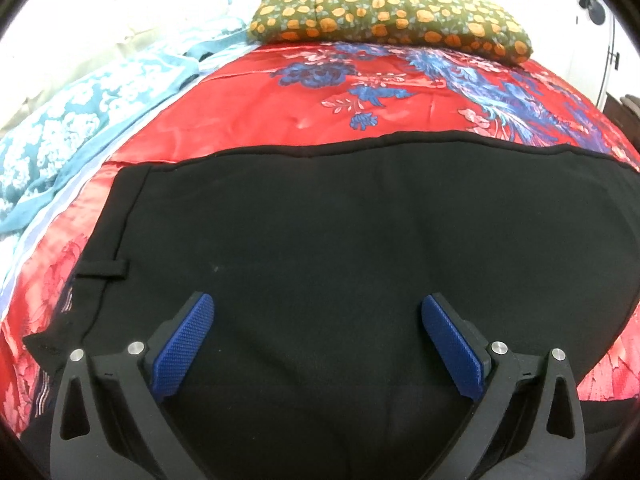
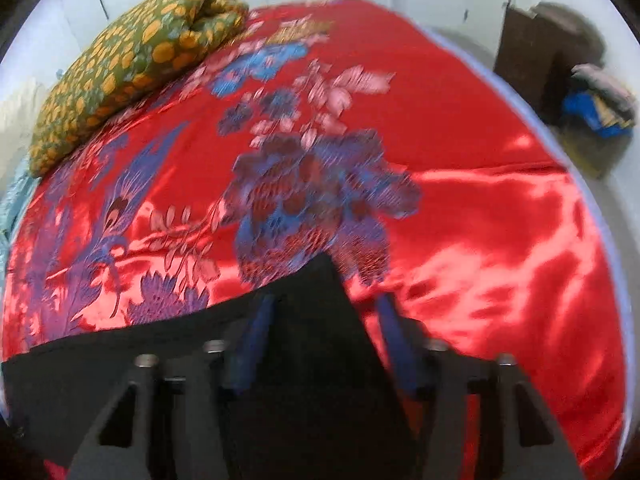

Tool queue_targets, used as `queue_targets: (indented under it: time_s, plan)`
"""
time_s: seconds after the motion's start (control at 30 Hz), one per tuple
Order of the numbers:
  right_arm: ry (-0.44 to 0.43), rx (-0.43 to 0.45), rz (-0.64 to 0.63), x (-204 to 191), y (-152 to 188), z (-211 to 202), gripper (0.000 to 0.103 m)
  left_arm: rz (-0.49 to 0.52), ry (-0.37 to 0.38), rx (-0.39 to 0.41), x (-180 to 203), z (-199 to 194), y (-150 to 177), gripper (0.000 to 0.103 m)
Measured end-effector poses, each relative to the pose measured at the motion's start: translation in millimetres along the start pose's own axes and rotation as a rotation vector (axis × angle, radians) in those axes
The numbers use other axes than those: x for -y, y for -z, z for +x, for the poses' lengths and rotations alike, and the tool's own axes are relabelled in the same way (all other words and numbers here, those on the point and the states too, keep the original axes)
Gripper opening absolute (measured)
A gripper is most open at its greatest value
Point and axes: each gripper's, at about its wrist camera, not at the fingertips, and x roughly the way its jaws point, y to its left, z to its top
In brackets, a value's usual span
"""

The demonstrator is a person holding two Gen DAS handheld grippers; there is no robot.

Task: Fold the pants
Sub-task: 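Lift the held leg and fold it across the trousers toward the waistband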

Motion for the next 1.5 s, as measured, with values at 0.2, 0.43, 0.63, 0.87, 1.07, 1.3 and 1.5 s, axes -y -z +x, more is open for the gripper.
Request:
queue_targets:
  time_s: [0.2, 0.43, 0.63, 0.87, 1.07, 1.3, 1.5]
  plan:
    - [-0.089, 0.219, -0.127, -29.1, 44.7, -96.7, 0.007, 0.005, -0.006, -0.005, 0.4, 0.9, -1.2, 0.103]
    - [-0.175, 0.348, -0.338, -83.4, 207.7, -271.2, 0.007, 0.015, -0.02, -0.027, 3.4, 2.0, -4.5, 0.103]
    - [0.023, 0.185, -0.268, -55.7, 385.5, -311.0, 0.032, 0.018, -0.048, -0.105, 5.3, -0.6, -10.8, 0.103]
    - [0.226, 0.286, -0.042, -33.2, 461.0, -386.4, 0.091, -0.024, 0.092, -0.165, -6.6, -78.9, 10.5, 0.102]
    - [0.151, 0.42, -0.071, -122.2, 465.6, -399.5, 0.102, 0.079, 0.133, -0.095, -6.0, -162.7, 90.4, 0.102]
    - [-0.055, 0.372, -0.078, -244.0, 498.2, -338.1, 0.102, 0.071, 0.145, -0.096, -29.5, -179.3, 116.3, 0.102]
    - [-0.018, 0.258, -0.253, -286.2, 516.3, -302.6, 0.102, 0.039, 0.124, -0.101, -46.8, -172.7, 117.7, 0.102]
